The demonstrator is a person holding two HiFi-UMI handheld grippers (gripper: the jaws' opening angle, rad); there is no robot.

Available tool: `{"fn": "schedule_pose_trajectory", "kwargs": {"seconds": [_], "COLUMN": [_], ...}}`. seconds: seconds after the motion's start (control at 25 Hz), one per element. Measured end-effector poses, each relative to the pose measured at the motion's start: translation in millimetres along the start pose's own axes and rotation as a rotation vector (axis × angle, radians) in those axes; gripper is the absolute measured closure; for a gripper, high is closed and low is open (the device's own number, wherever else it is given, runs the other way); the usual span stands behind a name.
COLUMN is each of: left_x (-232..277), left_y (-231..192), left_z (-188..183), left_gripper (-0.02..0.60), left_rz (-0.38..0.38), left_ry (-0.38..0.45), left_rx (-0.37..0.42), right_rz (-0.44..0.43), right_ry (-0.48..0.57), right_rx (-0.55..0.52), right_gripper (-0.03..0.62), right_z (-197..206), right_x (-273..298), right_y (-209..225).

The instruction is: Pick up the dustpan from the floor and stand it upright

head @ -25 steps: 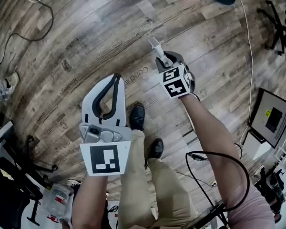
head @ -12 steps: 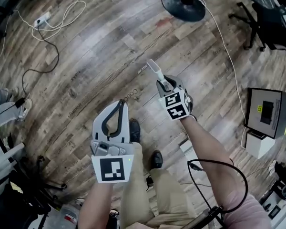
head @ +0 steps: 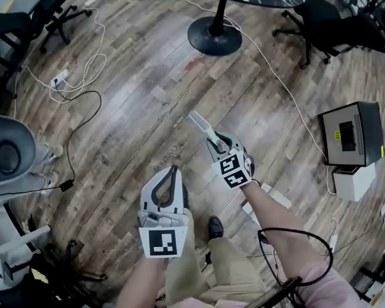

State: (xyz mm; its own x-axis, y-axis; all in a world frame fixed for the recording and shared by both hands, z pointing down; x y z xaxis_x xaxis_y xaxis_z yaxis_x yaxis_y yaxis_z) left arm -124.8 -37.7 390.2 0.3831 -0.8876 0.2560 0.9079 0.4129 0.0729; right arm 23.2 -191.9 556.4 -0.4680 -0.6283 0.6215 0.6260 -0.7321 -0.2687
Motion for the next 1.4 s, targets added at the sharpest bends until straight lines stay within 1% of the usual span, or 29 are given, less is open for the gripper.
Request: {"fn": "schedule_pose_trajectory", "kwargs": {"seconds": [0.08,0.16,0.2,0.28,0.32,0.36,0.44,0.52,0.72,0.8,1.08,1.2,1.4], "left_x": [-0.7,-1.7,-2.0,-2.5,-2.9,-3.5,-4.1,-2.1,-2.9,-3.7,-11.4,-14.8,-22.7], "left_y": [16.9,32.7,40.8,56.8,63.5,69.8,84.4,99.5,129.9,139.0,167.2,183.0,208.2], "left_z": [-16.6,-34.9,-43.4,-58.4,-66.9,-75.1,-86.2,-95.4,-119.2,-129.2,-160.3,-171.1,-185.3], "left_gripper": [0.568,0.568,0.568,0.568,0.568,0.568,0.568,0.568,0.568,0.568,0.568,0.568,0.568], "left_rz": [0.002,0.035,0.046,0.046,0.050,0.056,0.057,0.073,0.127,0.144,0.177,0.191,0.237], "left_ry": [0.032,0.034,0.041,0.078,0.092,0.100,0.117,0.126,0.124,0.135,0.154,0.158,0.154], "left_rx": [-0.014,0.048,0.059,0.008,0.003,0.000,-0.065,-0.086,-0.055,-0.033,0.004,0.005,0.033], "right_rz": [0.006,0.016,0.022,0.034,0.039,0.045,0.061,0.072,0.109,0.125,0.189,0.205,0.242], "right_ry": [0.009,0.020,0.027,0.042,0.051,0.061,0.075,0.088,0.137,0.150,0.168,0.169,0.175], "right_rx": [0.007,0.017,0.022,0.033,0.040,0.049,0.067,0.081,0.110,0.124,0.157,0.168,0.192], "right_gripper": [0.480,0.480,0.480,0.480,0.480,0.479,0.480,0.480,0.480,0.480,0.479,0.479,0.479], "right_z": [2.7,6.3,8.1,11.7,13.4,15.2,19.5,23.5,36.9,44.0,65.3,74.2,87.6], "right_x": [-23.4,-46.6,-57.8,-79.5,-89.7,-99.3,-117.8,-136.7,-186.1,-205.2,-260.5,-284.0,-320.7], "right_y": [9.2,18.4,23.4,34.1,39.3,44.2,53.7,62.8,77.6,84.5,106.3,112.0,118.9]}}
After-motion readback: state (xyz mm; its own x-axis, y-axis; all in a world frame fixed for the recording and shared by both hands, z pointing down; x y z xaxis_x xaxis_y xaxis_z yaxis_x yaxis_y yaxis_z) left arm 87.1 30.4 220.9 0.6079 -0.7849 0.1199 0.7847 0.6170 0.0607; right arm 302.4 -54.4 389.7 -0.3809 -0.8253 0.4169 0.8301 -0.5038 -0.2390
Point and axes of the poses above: the fingertips, and each gripper's own axes: x forward along the fingers, y to its right, z out of its underside, the point moved 9 cm from there along -x, backward along the fingers, and after that the axes turned 12 degrees about z, right-handed, at the moved point
